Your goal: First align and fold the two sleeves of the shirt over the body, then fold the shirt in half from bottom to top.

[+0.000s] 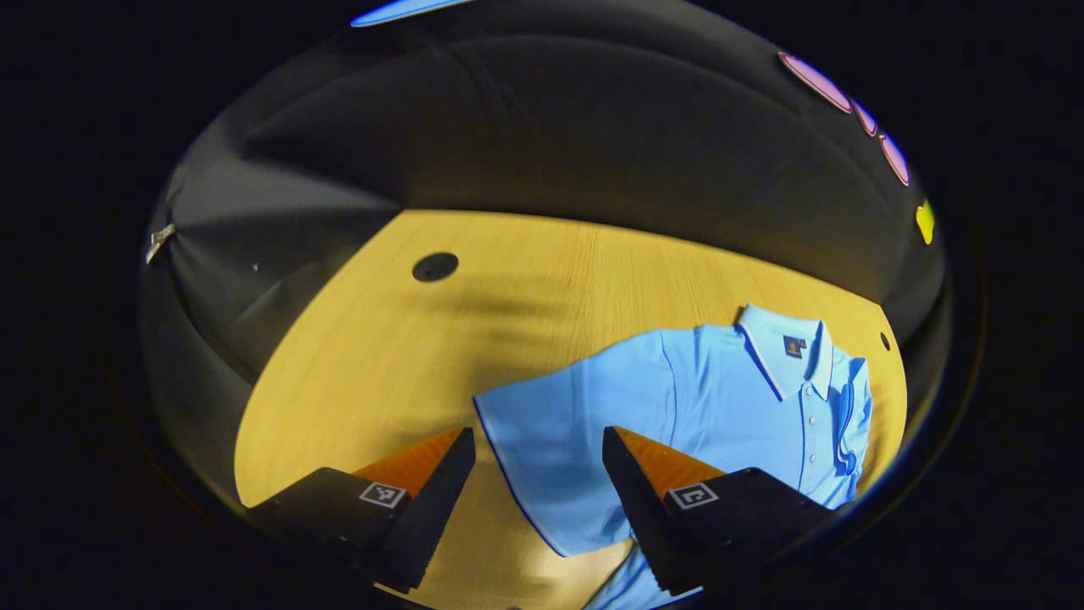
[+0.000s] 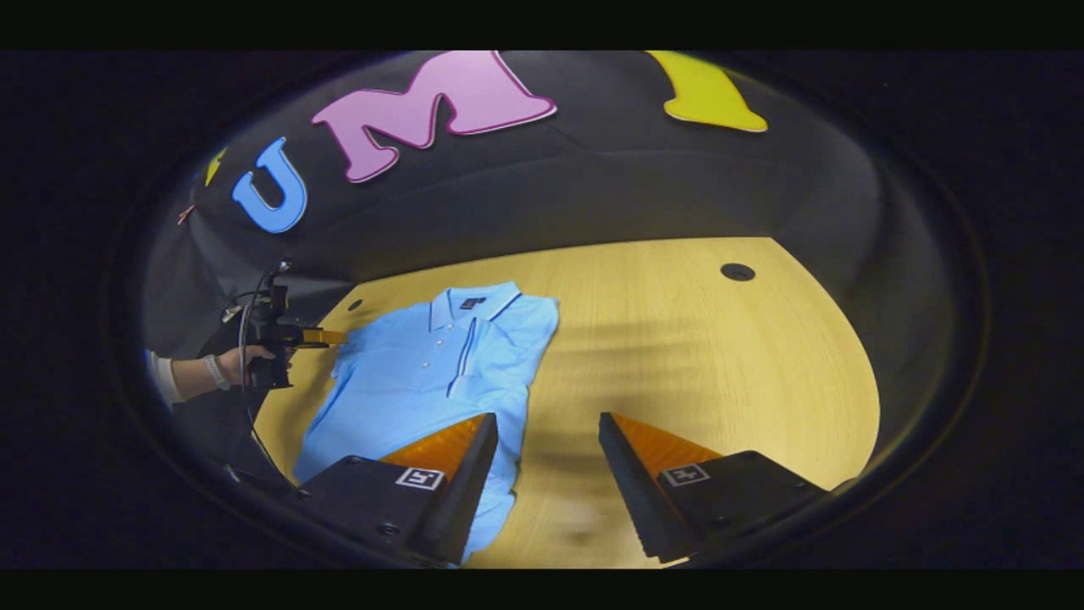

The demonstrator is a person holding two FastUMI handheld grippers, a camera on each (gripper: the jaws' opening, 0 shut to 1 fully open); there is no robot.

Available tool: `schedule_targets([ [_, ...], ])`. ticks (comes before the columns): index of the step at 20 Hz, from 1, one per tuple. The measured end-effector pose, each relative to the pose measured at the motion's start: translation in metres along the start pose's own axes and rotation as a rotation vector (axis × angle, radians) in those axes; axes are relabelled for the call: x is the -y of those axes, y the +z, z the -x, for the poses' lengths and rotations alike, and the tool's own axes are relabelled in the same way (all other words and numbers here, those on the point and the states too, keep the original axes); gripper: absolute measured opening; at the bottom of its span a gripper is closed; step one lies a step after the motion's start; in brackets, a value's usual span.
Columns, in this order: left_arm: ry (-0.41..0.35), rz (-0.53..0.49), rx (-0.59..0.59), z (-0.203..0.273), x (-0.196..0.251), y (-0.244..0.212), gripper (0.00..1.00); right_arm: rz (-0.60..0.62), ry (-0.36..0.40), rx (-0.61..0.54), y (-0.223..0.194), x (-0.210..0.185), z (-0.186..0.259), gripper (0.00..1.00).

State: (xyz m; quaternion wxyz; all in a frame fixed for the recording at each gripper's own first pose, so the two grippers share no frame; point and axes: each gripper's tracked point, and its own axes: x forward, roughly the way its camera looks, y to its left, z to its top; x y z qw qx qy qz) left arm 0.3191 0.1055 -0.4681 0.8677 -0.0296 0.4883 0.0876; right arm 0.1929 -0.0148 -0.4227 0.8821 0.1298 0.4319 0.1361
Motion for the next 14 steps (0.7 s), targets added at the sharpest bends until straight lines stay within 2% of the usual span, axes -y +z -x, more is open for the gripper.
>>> schedule_targets([
  [1,-0.012,0.003,-0.045,-0.006,0.003,-0.011,0.96,-0.001,-0.008,0.0,0.0,0.005,0.001,0.77],
  [2,0.025,-0.027,-0.041,-0.012,0.0,-0.01,0.92,-0.002,-0.013,-0.001,-0.001,0.008,0.002,0.77],
  [3,0.022,-0.05,-0.038,-0.017,-0.002,-0.011,0.9,-0.006,-0.017,-0.006,-0.002,0.011,0.001,0.77],
  [7,-0.032,-0.1,-0.015,-0.018,0.018,-0.004,0.2,-0.034,-0.007,-0.007,-0.001,0.011,-0.007,0.77],
  [8,-0.052,-0.113,-0.003,-0.02,0.02,-0.001,0.13,-0.042,-0.004,-0.004,0.001,0.009,-0.009,0.77],
  [10,-0.138,-0.116,0.023,-0.012,0.04,0.01,0.08,-0.055,0.01,-0.001,0.004,0.002,-0.014,0.77],
  [12,-0.207,-0.14,0.093,0.003,0.059,0.028,0.07,-0.065,0.027,0.006,0.009,-0.002,-0.014,0.77],
  [14,-0.313,-0.159,0.157,0.03,0.092,0.042,0.07,-0.066,0.026,0.011,0.011,-0.001,-0.016,0.77],
])
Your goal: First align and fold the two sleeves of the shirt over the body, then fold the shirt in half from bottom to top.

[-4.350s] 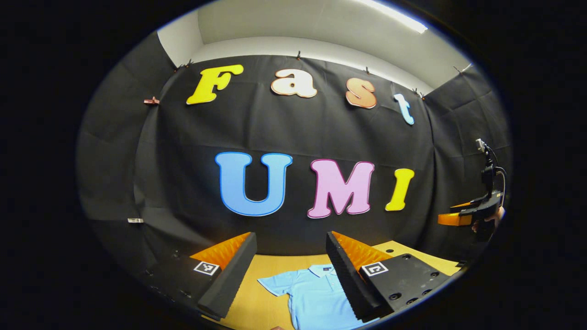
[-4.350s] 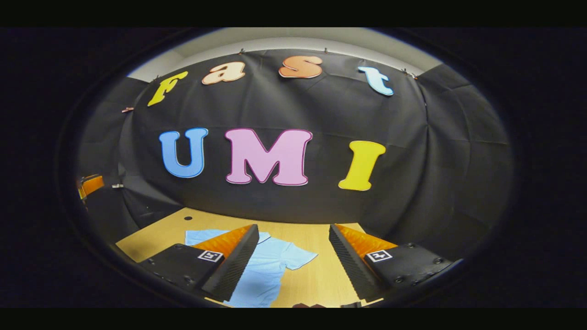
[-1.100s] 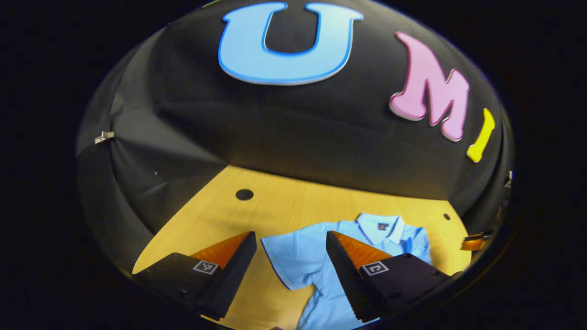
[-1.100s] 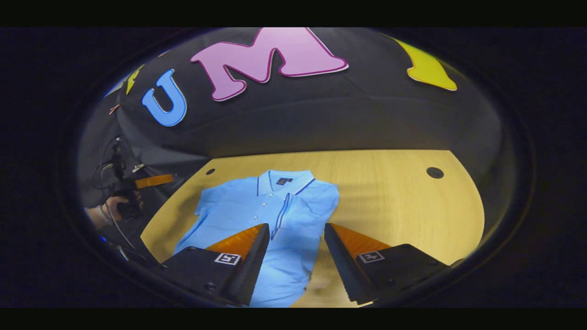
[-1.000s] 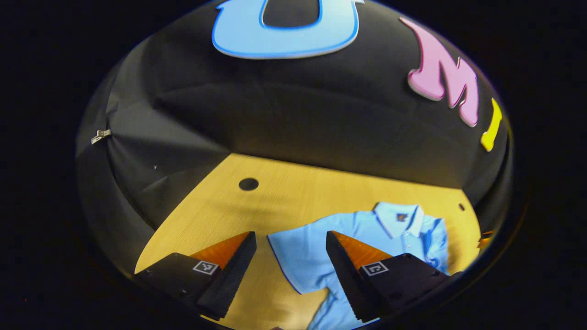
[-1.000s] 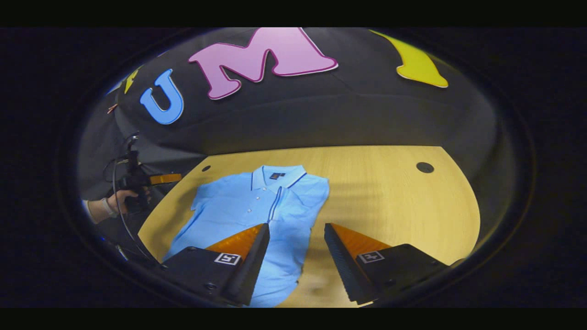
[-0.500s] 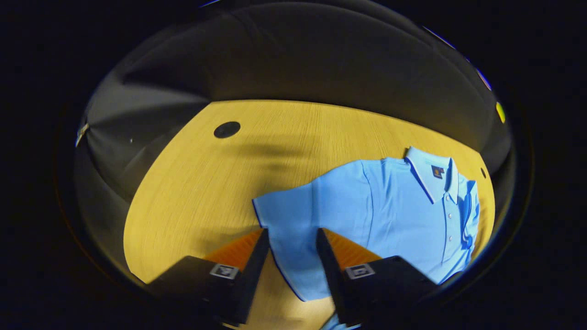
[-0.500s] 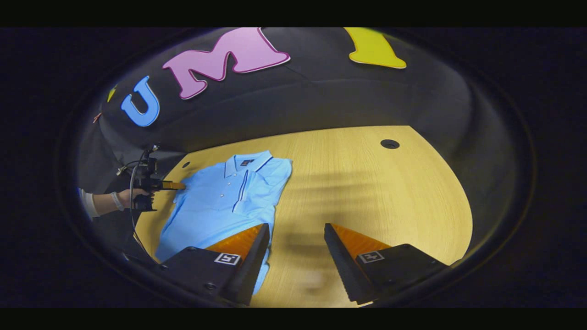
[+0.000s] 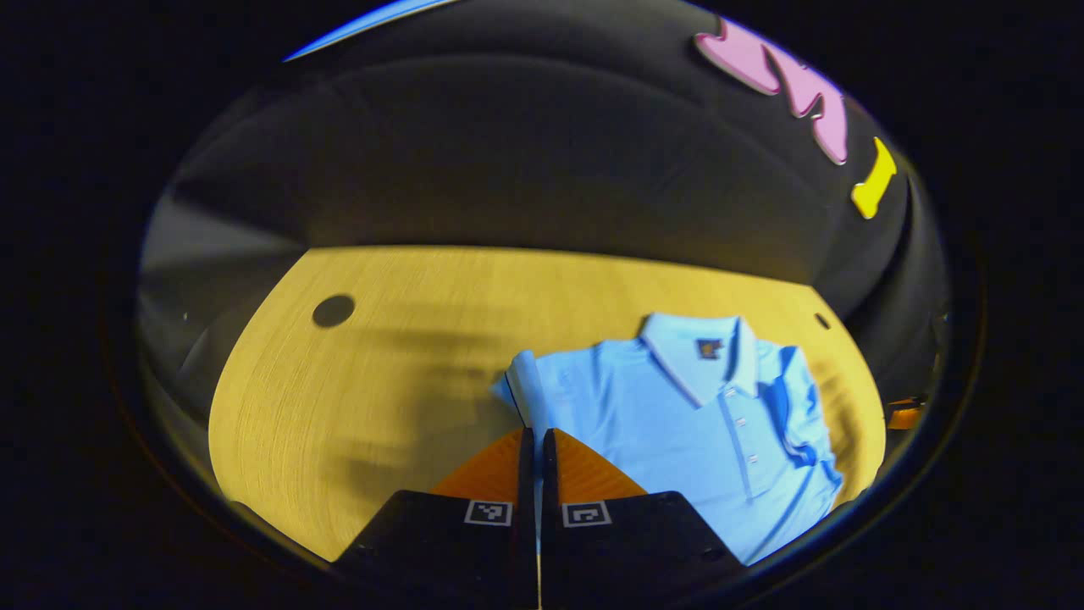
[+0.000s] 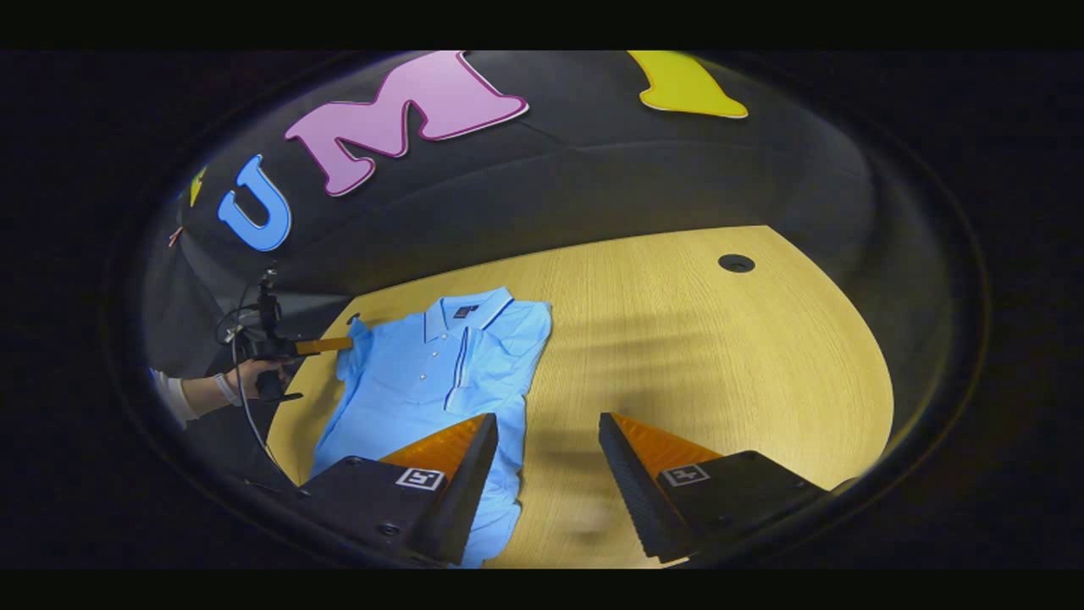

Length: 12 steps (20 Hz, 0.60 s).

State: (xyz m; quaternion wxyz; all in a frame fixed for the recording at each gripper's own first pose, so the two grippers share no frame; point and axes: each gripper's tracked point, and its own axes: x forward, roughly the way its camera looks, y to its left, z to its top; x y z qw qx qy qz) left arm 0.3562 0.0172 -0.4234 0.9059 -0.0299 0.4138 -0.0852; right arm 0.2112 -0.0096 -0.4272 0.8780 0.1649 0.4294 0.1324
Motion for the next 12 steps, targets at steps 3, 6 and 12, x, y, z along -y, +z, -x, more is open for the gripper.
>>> schedule_targets([
  [3,-0.165,-0.09,0.029,0.017,0.048,0.014,0.07,0.0,-0.005,-0.005,-0.001,-0.003,0.0,0.77],
  [6,-0.202,-0.158,-0.086,0.008,0.067,-0.016,0.07,0.024,0.001,-0.013,-0.006,-0.011,0.001,0.77],
  [12,-0.164,-0.146,-0.223,-0.008,0.08,-0.064,0.72,0.067,0.013,-0.045,-0.027,-0.034,0.004,0.77],
])
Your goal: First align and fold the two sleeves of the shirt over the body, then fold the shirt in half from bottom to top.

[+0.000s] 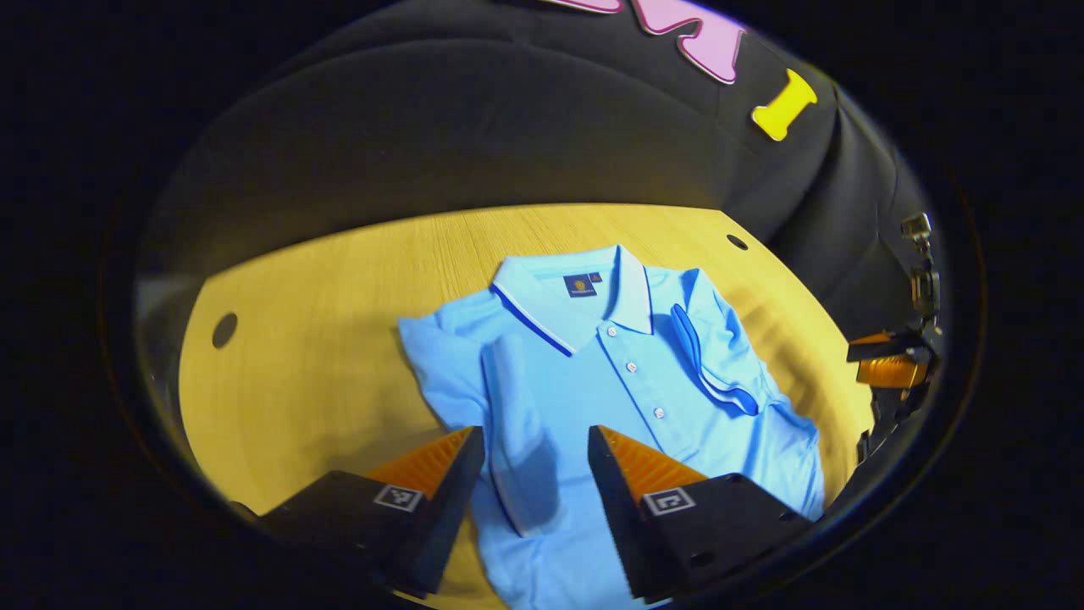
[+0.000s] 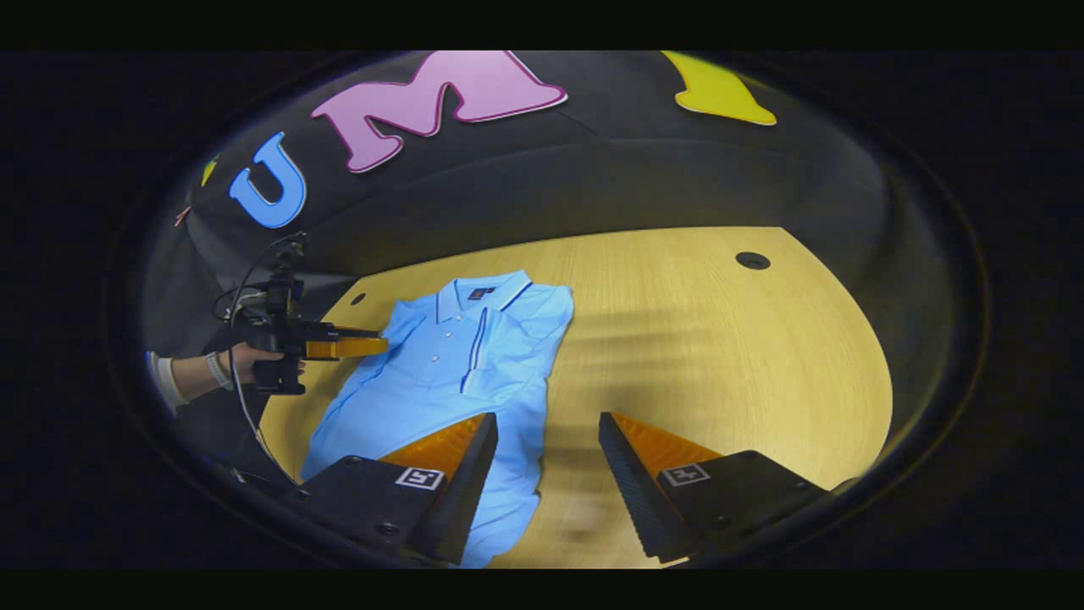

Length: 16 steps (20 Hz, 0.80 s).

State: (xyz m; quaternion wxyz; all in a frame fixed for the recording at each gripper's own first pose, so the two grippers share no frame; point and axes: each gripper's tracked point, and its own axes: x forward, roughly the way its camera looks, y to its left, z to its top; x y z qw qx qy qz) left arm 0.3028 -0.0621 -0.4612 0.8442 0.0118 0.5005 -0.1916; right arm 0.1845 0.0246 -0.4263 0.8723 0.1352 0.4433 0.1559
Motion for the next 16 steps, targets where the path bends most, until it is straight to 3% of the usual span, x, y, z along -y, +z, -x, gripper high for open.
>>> schedule_targets([
  [2,-0.003,0.026,0.033,0.011,0.004,0.005,0.93,0.029,0.01,-0.003,-0.006,-0.009,0.001,0.77],
  [7,0.016,0.07,0.147,0.091,0.005,0.005,0.96,0.055,0.03,0.01,-0.011,-0.029,0.016,0.77],
  [9,0.002,0.12,0.138,0.127,0.009,-0.024,0.97,0.039,0.036,0.02,-0.014,-0.035,0.026,0.82],
  [10,-0.004,0.144,0.111,0.143,0.01,-0.047,0.97,0.028,0.038,0.023,-0.017,-0.038,0.031,0.92],
  [13,0.0,0.189,0.025,0.177,0.014,-0.122,0.97,0.015,0.02,0.013,-0.037,-0.039,0.049,0.93],
  [14,-0.011,0.209,-0.007,0.184,0.02,-0.148,0.97,0.014,0.009,0.003,-0.046,-0.039,0.054,0.88],
  [15,-0.026,0.245,-0.037,0.19,0.028,-0.17,0.97,0.008,0.001,-0.009,-0.056,-0.042,0.058,0.96],
  [16,-0.038,0.281,-0.059,0.195,0.032,-0.189,0.97,0.001,-0.003,-0.023,-0.068,-0.047,0.063,0.96],
])
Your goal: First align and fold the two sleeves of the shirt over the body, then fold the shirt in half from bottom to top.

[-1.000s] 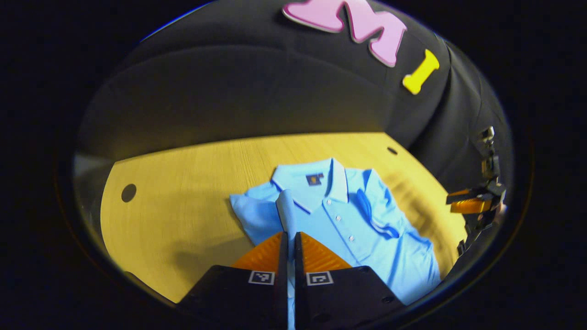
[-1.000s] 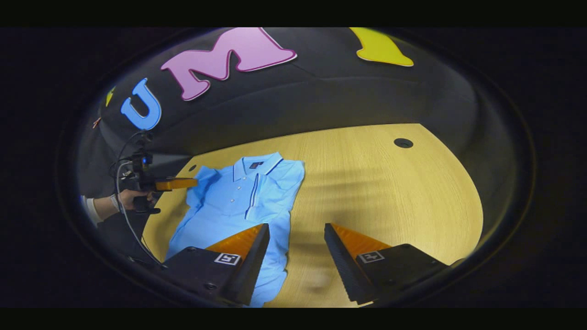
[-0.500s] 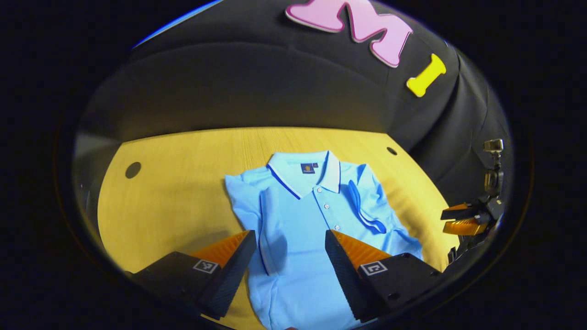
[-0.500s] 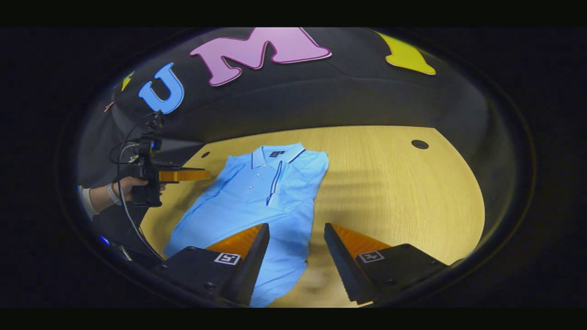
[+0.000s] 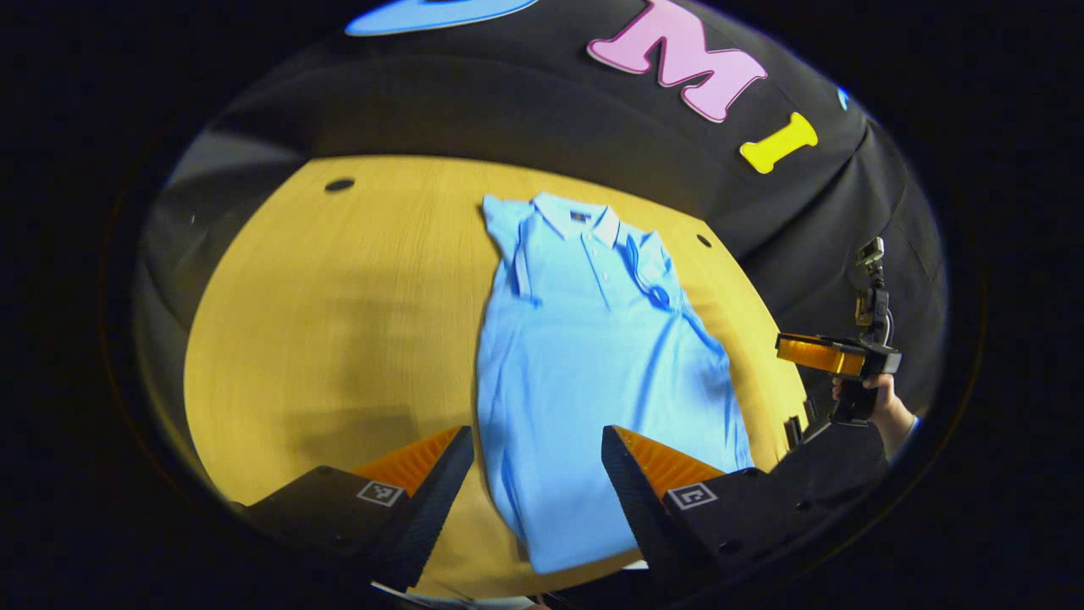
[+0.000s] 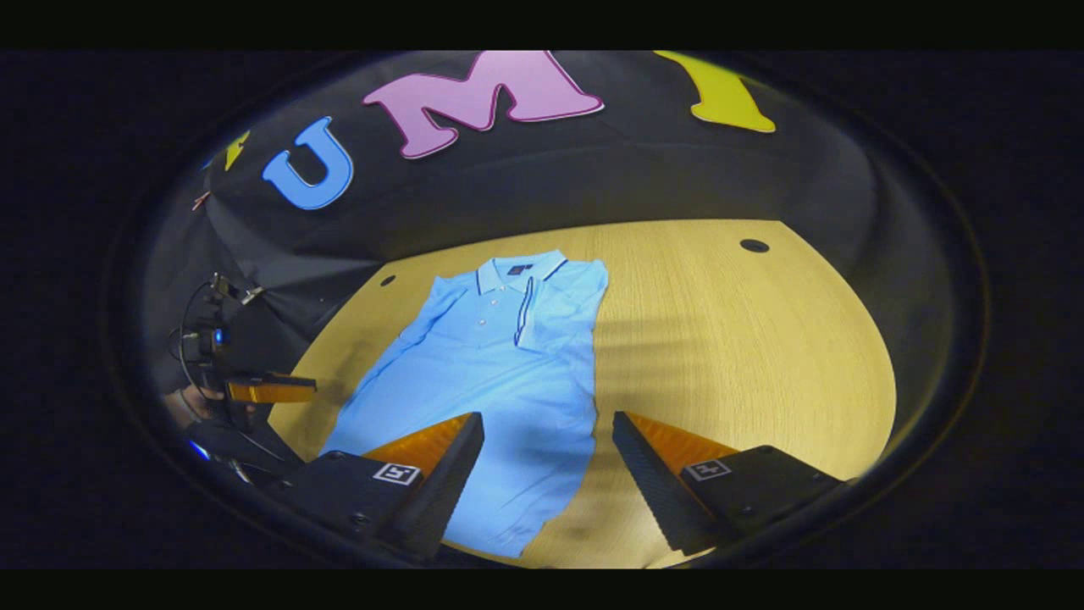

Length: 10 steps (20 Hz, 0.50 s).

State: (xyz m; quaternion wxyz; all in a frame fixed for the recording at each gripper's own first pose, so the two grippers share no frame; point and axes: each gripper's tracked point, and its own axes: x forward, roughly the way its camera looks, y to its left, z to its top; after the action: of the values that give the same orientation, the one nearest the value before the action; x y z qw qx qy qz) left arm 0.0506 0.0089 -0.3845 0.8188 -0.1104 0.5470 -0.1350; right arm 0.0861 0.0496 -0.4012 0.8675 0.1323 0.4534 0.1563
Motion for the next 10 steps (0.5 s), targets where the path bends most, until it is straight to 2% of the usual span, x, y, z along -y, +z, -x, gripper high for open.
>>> schedule_targets([
  [1,-0.002,0.029,-0.021,0.0,-0.001,-0.016,0.97,-0.007,-0.001,-0.019,-0.015,-0.003,0.006,0.88],
  [2,0.004,0.052,-0.039,-0.001,-0.004,-0.032,0.97,-0.016,0.0,-0.038,-0.031,-0.008,0.01,0.96],
  [7,0.004,0.084,-0.122,-0.003,-0.005,-0.077,0.97,-0.052,-0.02,-0.127,-0.101,-0.017,0.026,0.96],
  [10,-0.002,0.07,-0.174,-0.006,0.0,-0.097,0.97,-0.088,-0.04,-0.179,-0.136,-0.018,0.032,0.97],
])
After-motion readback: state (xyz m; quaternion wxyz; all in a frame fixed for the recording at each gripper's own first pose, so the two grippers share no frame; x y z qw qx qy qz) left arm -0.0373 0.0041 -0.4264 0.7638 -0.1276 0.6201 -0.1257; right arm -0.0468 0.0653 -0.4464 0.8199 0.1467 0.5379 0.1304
